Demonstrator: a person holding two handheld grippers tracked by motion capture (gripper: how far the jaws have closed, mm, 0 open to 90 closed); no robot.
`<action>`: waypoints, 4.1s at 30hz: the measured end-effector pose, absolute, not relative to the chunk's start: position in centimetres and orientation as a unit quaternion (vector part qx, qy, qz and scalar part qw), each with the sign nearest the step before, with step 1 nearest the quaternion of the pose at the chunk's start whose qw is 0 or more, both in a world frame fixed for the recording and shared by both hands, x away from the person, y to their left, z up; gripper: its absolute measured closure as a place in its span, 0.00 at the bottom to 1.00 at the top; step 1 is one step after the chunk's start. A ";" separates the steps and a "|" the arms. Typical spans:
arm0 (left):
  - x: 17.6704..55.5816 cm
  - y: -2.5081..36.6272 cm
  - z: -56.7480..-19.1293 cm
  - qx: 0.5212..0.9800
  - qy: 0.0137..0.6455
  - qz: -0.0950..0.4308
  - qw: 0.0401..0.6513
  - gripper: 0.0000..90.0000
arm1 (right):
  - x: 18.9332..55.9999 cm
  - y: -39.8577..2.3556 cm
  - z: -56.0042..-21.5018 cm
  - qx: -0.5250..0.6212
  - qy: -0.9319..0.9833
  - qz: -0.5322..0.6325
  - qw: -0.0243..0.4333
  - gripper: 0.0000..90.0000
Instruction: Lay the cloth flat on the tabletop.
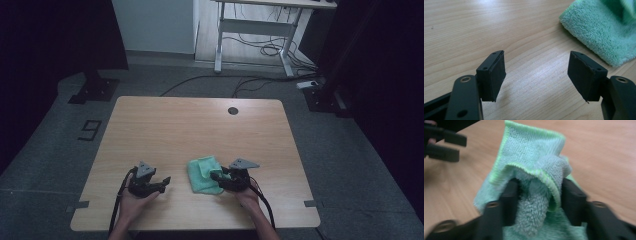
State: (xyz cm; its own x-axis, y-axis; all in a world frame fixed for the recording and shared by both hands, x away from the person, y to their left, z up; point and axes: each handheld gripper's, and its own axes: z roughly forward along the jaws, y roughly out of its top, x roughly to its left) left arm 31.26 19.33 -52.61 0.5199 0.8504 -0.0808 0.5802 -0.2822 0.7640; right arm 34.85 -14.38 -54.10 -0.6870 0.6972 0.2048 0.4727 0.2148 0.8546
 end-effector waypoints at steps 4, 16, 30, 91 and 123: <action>31.2 19.2 -52.7 0.784 0.455 0.175 0.384 0.34 | 34.4 -14.8 -53.1 0.381 0.762 0.508 0.127 0.34; 31.3 19.0 -52.8 0.786 0.453 0.175 0.382 0.34 | 33.4 -15.5 -51.7 0.326 0.781 0.518 0.130 0.74; 31.2 18.7 -52.7 0.786 0.450 0.173 0.387 0.34 | 33.8 -16.1 -51.3 0.339 0.767 0.529 0.128 0.99; 32.2 12.3 -52.7 0.817 0.354 0.093 0.444 0.90 | 31.9 -14.0 -45.1 0.272 0.719 0.629 0.119 0.96; 27.4 17.7 -44.0 0.773 0.309 0.097 0.545 0.98 | 28.8 -17.3 -39.5 0.297 0.661 0.667 0.174 0.96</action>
State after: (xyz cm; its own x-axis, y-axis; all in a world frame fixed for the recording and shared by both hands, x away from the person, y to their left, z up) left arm 27.37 17.65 -44.05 0.7897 0.5843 -0.1869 0.3720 -0.2138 0.9033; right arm 28.79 -17.33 -39.46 -0.7639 0.6237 0.1659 0.1606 -0.0653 0.9849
